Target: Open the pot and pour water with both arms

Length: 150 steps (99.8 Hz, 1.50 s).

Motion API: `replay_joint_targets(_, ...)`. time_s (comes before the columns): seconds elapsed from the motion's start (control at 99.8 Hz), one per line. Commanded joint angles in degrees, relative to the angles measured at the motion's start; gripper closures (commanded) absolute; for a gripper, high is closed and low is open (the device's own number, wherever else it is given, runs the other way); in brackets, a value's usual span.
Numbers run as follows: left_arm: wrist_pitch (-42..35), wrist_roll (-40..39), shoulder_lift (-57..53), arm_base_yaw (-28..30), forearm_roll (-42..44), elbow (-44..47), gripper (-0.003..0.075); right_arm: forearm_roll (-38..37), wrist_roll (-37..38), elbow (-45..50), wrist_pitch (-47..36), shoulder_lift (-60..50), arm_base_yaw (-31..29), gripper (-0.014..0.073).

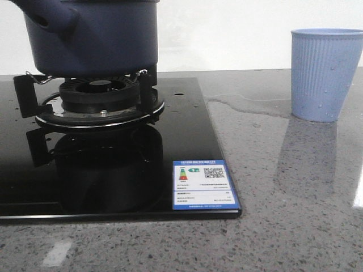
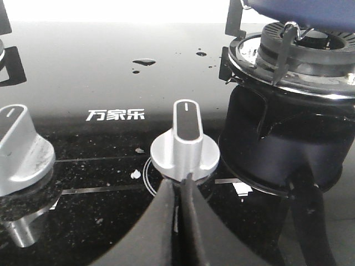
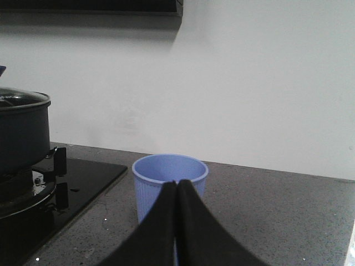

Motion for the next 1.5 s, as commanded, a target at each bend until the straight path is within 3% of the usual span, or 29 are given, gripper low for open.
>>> replay_joint_targets(0.0,-2.15,-0.63,-1.57,0.14,-0.97,0.64,0.074,-0.2,-0.03,-1.47,-3.58,0.37,0.09,0.0669)
replay_joint_targets(0.391,-2.15,-0.63,-1.57,0.14,-0.97,0.64,0.074,-0.2,-0.03,-0.66,-3.58,0.37,0.09,0.0669)
replay_joint_targets(0.561,-2.15,-0.63,-1.57,0.14,-0.97,0.64,0.074,5.1,-0.44,4.05,-3.23,0.11,0.09,0.0669)
replay_joint_targets(0.621,-2.15,-0.63,-1.57,0.14,-0.97,0.64,0.074,8.19,-5.52,6.38,-2.87,-0.14,-0.14,0.0669)
replay_joint_targets(0.711,-2.15,-0.63,-1.57,0.14,-0.97,0.64,0.074,19.76,-18.17,9.7,-2.73,-0.93,-0.14,0.0669)
replay_joint_targets(0.802,-2.15,-0.63,-1.57,0.14,-0.97,0.64,0.074,25.34,-25.41,9.57,3.51,-2.82,-0.14,0.0669)
replay_joint_targets(1.042,-2.15,-0.63,-1.57,0.14,-0.97,0.64,0.074,28.99,-25.54,9.7,22.92,-11.3,-2.79,0.0669)
replay_joint_targets(1.162,-2.15,-0.63,-1.47,0.14,-0.97,0.64,0.074,29.57,-25.43,9.7,28.3,-11.73,-3.36,0.0669)
replay_joint_targets(1.493,-2.15,-0.63,-1.47,0.14,-0.97,0.64,0.074,29.57,-25.43,9.7,28.27,-11.73,-3.36,0.0669)
